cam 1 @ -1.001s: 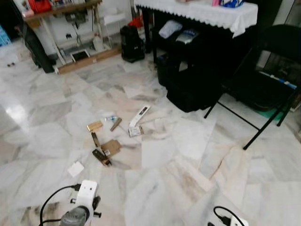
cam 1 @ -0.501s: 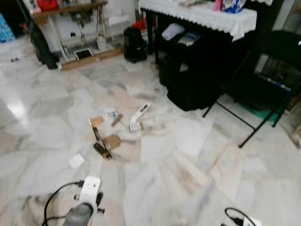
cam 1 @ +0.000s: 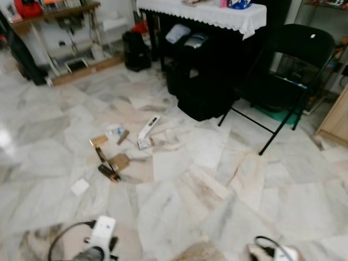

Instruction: Sweep floor

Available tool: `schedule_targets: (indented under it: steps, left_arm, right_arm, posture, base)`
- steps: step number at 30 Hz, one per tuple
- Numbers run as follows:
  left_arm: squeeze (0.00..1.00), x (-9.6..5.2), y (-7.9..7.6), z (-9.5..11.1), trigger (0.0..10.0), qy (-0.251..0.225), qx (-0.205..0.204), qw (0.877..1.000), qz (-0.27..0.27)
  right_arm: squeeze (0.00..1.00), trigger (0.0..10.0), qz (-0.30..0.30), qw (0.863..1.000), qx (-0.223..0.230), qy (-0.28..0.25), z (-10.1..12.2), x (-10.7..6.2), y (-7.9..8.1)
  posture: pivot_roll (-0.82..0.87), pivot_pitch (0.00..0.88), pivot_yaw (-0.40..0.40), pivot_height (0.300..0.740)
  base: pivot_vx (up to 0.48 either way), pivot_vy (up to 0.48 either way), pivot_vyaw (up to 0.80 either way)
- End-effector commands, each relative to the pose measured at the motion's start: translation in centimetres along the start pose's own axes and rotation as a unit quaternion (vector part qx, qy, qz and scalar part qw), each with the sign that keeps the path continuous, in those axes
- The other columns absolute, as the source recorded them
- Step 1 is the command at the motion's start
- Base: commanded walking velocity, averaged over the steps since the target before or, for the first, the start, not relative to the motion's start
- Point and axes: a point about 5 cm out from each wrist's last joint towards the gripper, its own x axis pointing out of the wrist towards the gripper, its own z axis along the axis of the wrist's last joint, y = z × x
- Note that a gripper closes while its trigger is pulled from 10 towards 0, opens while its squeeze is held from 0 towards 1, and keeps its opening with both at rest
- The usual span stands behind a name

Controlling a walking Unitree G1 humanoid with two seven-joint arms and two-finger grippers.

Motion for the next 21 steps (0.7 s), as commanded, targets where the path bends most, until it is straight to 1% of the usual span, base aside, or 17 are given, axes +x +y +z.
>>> schedule_targets:
  steps: [1,4,5,8,12,13,14,18,21]
  left_arm:
    - [0.00,-0.3,-0.4,-1.5,10.0,0.027,-0.035,0.999,0.004]
    - [0.00,-0.5,0.1,-1.8,10.0,0.026,-0.045,0.999,0.016]
    - [0.00,-0.6,0.3,-2.1,10.0,0.025,-0.054,0.998,0.024]
    - [0.00,-0.8,0.5,-2.4,10.0,0.025,-0.060,0.997,0.031]
    - [0.00,-0.9,0.3,-2.6,10.0,0.023,-0.064,0.997,0.034]
    - [0.00,-0.9,0.3,-2.6,10.0,0.023,-0.064,0.997,0.034]
    - [0.00,-0.9,0.1,-2.6,10.0,0.022,-0.065,0.997,0.034]
    - [0.00,-0.6,-0.2,-2.1,10.0,0.016,-0.066,0.997,0.031]
    - [0.00,-0.4,-0.6,-1.7,10.0,0.013,-0.065,0.997,0.026]
  right_arm:
    - [0.00,10.0,-0.001,1.000,-0.014,0.009,-0.1,0.0,-0.3]
    - [0.00,10.0,0.003,1.000,-0.016,0.015,-0.3,0.0,0.1]
    - [0.00,10.0,0.007,1.000,-0.018,0.014,-0.1,0.1,0.4]
    - [0.00,10.0,0.014,1.000,-0.019,0.007,0.6,0.4,0.7]
    - [0.00,10.0,0.015,1.000,-0.018,-0.003,1.8,0.8,0.9]
    - [0.00,10.0,0.015,1.000,-0.018,-0.003,1.8,0.8,0.9]
    - [0.00,10.0,0.012,1.000,-0.019,-0.004,2.1,0.9,0.8]
    - [0.00,10.0,0.002,1.000,-0.009,-0.016,2.8,1.0,0.4]
    - [0.00,10.0,0.001,1.000,-0.018,-0.016,2.9,1.0,0.1]
  posture:
    - [0.09,0.000,0.014,0.740]
    - [0.12,0.000,-0.008,0.740]
    - [0.15,0.000,-0.043,0.740]
    - [0.17,0.000,-0.062,0.740]
    - [0.19,0.002,-0.050,0.740]
    - [0.19,0.002,-0.050,0.740]
    - [0.18,0.000,-0.039,0.740]
    - [0.17,0.001,-0.039,0.740]
    - [0.15,0.010,-0.028,0.740]
  base:
    - [-0.259,0.000,0.00]
    - [-0.259,0.000,0.00]
    - [-0.259,0.000,0.00]
    - [-0.257,0.000,0.00]
    - [-0.260,0.000,0.00]
    - [-0.262,0.000,0.00]
    - [-0.259,0.000,0.00]
    - [-0.259,0.000,0.00]
    - [-0.260,0.000,0.00]
